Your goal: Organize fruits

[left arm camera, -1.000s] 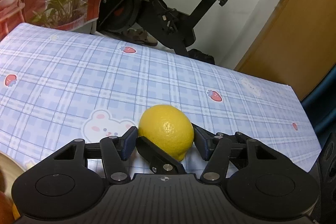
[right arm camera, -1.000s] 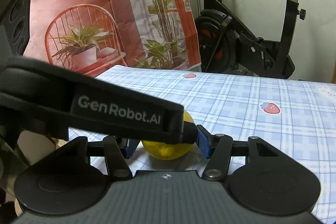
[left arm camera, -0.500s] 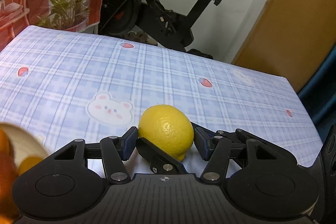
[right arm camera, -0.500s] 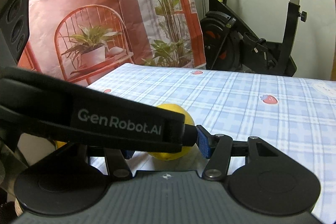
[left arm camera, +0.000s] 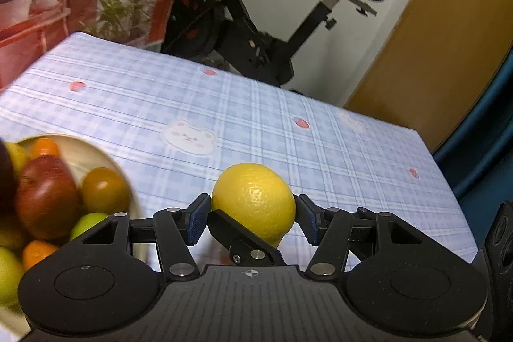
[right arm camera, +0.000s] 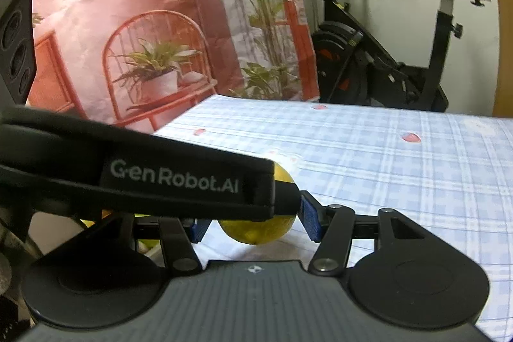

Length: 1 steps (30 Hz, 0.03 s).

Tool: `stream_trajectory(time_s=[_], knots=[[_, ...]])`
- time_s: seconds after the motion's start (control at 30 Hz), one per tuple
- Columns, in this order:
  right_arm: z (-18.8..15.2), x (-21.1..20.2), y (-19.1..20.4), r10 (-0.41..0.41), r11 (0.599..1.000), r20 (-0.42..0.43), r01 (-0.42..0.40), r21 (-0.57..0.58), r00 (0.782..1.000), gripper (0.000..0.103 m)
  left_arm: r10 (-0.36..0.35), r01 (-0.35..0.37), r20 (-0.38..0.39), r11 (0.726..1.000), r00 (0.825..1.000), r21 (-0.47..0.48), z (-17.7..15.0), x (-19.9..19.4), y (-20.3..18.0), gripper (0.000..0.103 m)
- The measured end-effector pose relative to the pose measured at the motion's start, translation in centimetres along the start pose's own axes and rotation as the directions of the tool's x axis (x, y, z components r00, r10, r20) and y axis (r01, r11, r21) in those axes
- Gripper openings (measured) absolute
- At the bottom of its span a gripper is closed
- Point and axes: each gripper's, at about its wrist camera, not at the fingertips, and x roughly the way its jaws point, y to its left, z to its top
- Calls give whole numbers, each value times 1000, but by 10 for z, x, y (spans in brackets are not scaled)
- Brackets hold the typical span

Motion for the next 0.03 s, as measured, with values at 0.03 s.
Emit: stream_trajectory(time_s=[0.03], knots=[[1, -2, 6, 6, 1000, 3, -6, -8, 1000, 58, 3, -3, 8, 1000, 1000, -7, 0, -5, 2, 61]])
